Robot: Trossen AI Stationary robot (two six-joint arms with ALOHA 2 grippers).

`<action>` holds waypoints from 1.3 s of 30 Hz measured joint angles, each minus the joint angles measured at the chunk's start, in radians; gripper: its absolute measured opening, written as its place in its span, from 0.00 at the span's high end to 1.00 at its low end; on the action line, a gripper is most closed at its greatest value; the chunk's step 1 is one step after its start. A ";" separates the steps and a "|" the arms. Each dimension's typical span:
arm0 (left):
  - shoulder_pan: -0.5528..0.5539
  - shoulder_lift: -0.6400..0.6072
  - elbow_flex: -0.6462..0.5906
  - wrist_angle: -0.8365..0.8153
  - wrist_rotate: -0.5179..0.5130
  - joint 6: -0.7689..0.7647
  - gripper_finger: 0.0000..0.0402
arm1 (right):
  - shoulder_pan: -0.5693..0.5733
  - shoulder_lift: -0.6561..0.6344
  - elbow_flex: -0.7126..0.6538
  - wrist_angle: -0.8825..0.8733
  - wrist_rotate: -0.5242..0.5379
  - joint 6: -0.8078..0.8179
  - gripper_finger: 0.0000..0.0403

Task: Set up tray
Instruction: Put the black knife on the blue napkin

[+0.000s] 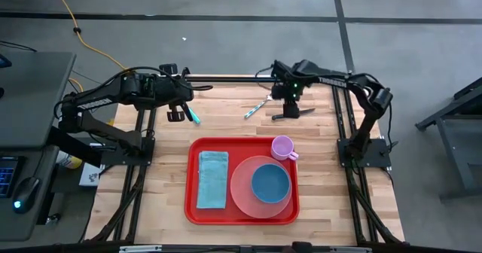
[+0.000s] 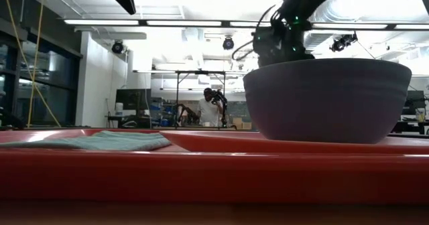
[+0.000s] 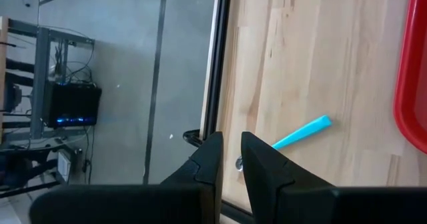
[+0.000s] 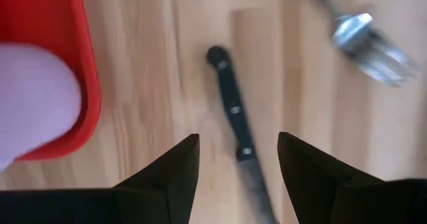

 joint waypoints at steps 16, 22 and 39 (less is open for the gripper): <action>0.000 0.000 0.000 0.007 0.007 0.000 0.79 | 0.077 0.005 -0.189 0.247 0.107 -0.043 0.55; 0.000 0.001 0.000 0.011 0.007 -0.003 0.79 | 0.075 0.037 -0.189 0.263 0.072 -0.008 0.55; 0.000 0.001 0.000 0.009 0.007 -0.005 0.79 | 0.047 0.097 -0.189 0.290 0.033 0.013 0.55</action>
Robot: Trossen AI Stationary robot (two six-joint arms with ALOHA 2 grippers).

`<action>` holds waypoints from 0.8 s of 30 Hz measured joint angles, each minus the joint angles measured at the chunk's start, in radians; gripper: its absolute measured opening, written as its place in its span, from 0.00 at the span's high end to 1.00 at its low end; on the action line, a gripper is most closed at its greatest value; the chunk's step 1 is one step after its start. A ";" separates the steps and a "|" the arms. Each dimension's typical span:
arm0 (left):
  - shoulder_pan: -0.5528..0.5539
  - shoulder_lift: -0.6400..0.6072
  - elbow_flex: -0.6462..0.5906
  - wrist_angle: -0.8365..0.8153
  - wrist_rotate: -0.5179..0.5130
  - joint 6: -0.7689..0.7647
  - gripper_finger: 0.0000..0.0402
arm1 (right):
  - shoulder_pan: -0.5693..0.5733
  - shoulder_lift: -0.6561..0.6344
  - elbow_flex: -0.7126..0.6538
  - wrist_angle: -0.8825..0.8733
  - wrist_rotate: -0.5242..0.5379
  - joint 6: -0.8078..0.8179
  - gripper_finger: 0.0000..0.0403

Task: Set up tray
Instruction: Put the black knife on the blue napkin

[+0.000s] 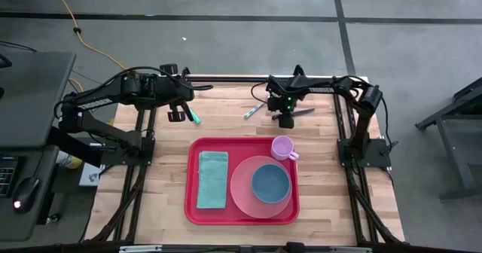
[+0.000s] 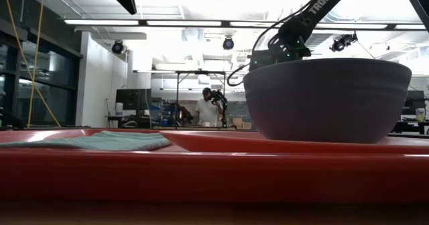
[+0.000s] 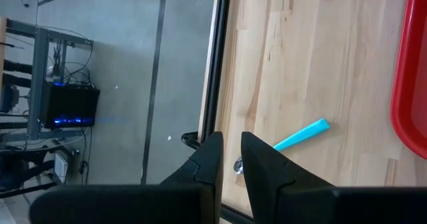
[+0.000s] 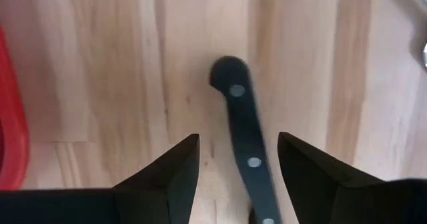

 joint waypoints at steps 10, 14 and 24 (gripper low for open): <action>0.000 0.000 0.000 0.000 0.000 -0.001 0.79 | -0.015 0.002 -0.003 0.013 -0.029 0.000 0.55; 0.000 0.000 0.000 0.000 0.000 -0.004 0.79 | -0.015 0.002 -0.027 0.016 -0.033 -0.002 0.55; 0.000 0.000 0.000 0.000 0.000 -0.019 0.79 | -0.011 -0.004 -0.113 0.074 -0.032 0.008 0.55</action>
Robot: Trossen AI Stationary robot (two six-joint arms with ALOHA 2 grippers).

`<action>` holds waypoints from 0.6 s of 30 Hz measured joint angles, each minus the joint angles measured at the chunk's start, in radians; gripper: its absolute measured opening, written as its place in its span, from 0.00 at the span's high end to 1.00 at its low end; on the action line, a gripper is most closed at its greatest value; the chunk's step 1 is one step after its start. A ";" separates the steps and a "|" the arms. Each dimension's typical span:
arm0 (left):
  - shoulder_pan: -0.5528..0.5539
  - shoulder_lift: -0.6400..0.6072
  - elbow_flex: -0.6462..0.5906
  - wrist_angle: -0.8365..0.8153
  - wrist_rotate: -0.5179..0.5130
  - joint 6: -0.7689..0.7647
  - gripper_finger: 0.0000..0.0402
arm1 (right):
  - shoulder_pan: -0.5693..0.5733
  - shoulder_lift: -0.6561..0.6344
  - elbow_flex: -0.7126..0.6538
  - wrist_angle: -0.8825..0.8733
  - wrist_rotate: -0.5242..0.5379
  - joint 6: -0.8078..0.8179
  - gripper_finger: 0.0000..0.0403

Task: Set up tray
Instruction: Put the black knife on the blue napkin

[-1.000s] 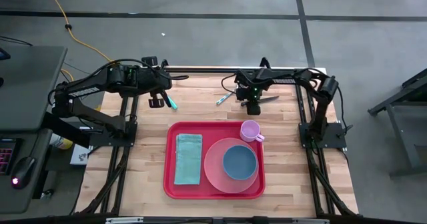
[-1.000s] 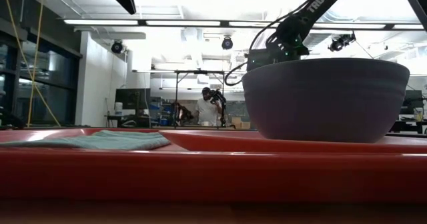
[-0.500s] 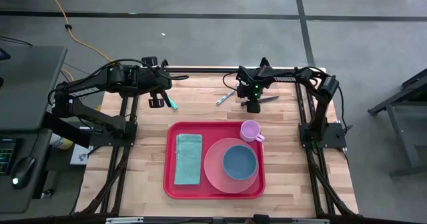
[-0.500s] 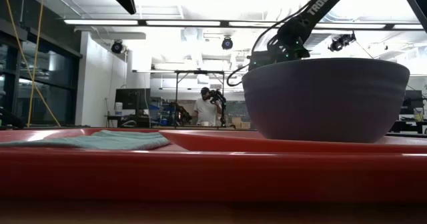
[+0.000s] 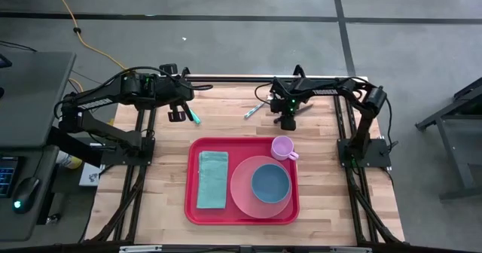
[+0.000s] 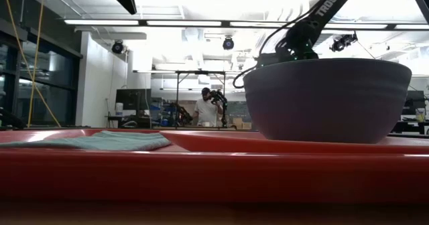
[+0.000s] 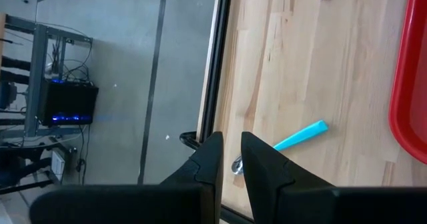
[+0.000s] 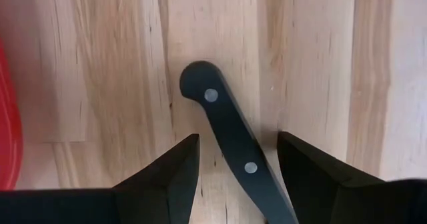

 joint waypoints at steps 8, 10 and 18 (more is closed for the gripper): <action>0.000 0.000 0.000 0.000 0.000 -0.007 0.79 | 0.000 0.002 -0.005 0.021 0.008 -0.006 0.63; 0.000 0.000 0.000 0.000 0.000 -0.007 0.79 | 0.000 0.003 -0.005 0.029 0.008 -0.005 0.68; 0.000 0.000 0.000 0.000 0.000 -0.009 0.79 | 0.000 0.004 -0.005 0.045 0.016 0.020 0.91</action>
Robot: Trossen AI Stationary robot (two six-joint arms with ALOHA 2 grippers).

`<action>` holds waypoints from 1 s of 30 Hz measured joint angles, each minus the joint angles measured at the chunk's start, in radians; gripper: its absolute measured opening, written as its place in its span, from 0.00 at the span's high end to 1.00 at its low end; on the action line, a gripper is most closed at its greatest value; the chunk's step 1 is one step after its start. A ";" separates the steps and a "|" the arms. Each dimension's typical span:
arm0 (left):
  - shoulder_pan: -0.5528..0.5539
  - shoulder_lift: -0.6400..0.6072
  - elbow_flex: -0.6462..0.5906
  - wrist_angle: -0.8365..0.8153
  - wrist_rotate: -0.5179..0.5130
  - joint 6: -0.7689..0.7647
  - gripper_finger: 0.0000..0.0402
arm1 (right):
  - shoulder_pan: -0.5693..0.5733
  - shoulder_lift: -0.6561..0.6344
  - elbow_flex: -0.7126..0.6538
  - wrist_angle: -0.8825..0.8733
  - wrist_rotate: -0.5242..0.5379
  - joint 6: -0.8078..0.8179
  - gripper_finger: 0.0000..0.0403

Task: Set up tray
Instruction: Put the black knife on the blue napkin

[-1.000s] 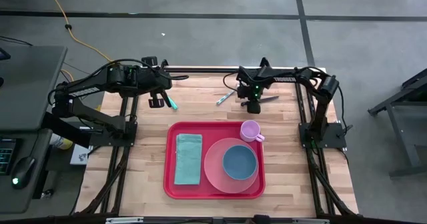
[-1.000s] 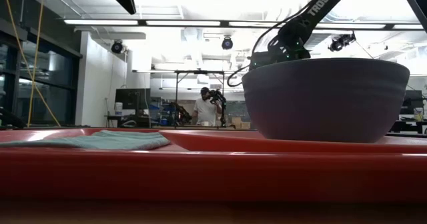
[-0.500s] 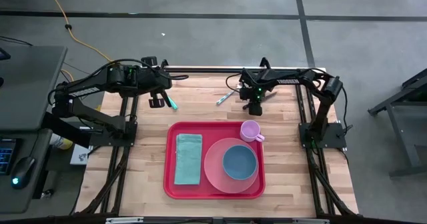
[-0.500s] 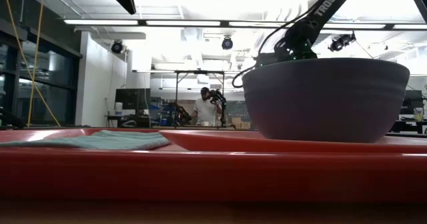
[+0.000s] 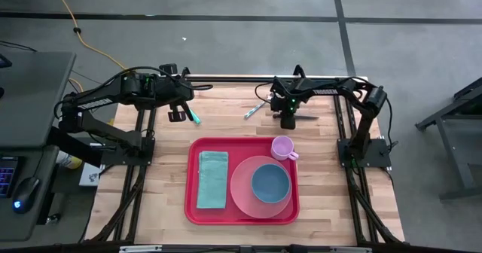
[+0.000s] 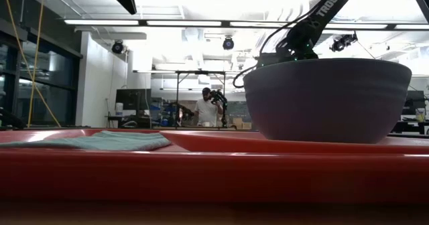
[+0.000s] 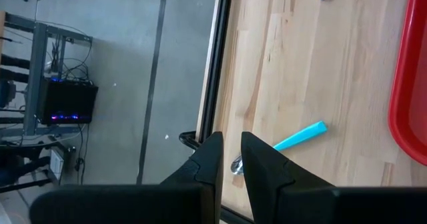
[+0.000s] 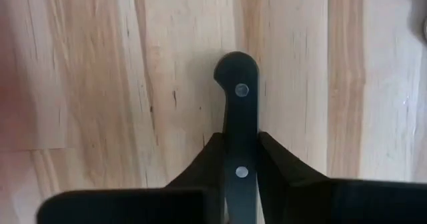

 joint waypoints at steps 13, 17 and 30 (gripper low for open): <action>0.000 0.000 0.000 0.000 0.000 0.000 0.79 | 0.007 -0.031 0.013 0.004 0.004 0.027 0.92; 0.000 0.000 0.000 0.000 0.000 0.000 0.79 | 0.019 -0.052 0.043 -0.004 0.001 0.046 0.92; 0.000 0.011 0.000 0.035 0.045 0.006 0.79 | 0.154 -0.071 0.207 -0.109 -0.007 0.047 0.92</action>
